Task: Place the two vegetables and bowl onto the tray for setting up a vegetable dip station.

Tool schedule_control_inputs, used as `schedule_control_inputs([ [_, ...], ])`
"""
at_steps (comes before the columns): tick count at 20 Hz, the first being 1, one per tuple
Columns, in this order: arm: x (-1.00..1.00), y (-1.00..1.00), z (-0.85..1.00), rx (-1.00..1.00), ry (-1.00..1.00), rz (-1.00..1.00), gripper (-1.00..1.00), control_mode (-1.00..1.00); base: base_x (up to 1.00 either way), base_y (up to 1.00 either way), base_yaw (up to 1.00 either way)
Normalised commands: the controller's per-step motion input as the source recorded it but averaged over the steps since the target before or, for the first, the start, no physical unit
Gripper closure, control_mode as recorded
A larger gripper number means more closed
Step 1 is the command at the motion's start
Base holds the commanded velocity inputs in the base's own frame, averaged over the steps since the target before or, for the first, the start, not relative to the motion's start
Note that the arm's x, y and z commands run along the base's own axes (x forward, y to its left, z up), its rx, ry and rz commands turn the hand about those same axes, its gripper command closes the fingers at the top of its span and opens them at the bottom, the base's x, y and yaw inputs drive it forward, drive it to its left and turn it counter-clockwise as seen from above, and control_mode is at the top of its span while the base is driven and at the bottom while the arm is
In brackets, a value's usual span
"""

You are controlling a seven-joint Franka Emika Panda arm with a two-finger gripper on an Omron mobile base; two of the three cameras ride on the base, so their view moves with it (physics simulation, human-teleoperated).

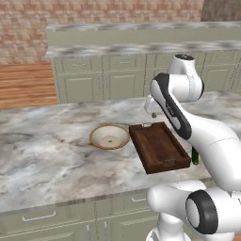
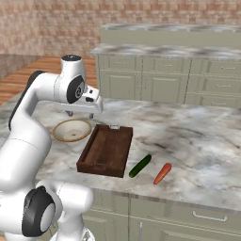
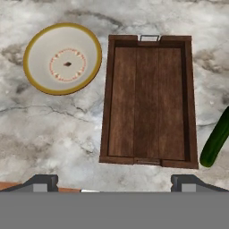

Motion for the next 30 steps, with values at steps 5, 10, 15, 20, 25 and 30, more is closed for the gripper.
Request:
schedule_control_inputs([
  [5,0.0,0.0,0.0,0.0,0.0,0.0,-1.0,-1.0,0.0,0.0,0.0],
  [10,0.05,0.0,0.0,0.0,0.0,0.0,-1.0,-1.0,0.0,0.0,0.0],
  [15,0.14,0.04,0.0,0.0,0.02,0.0,-1.0,-1.0,0.0,0.0,0.0],
  [20,0.18,0.13,-0.01,0.05,0.0,0.0,-1.0,-1.0,0.0,0.0,0.0],
  [25,0.13,0.15,-0.03,0.17,0.02,0.0,-1.0,-1.0,0.0,0.0,0.0],
  [30,0.02,0.2,-0.16,0.17,0.0,0.0,-1.0,-1.0,0.0,0.0,0.0],
])
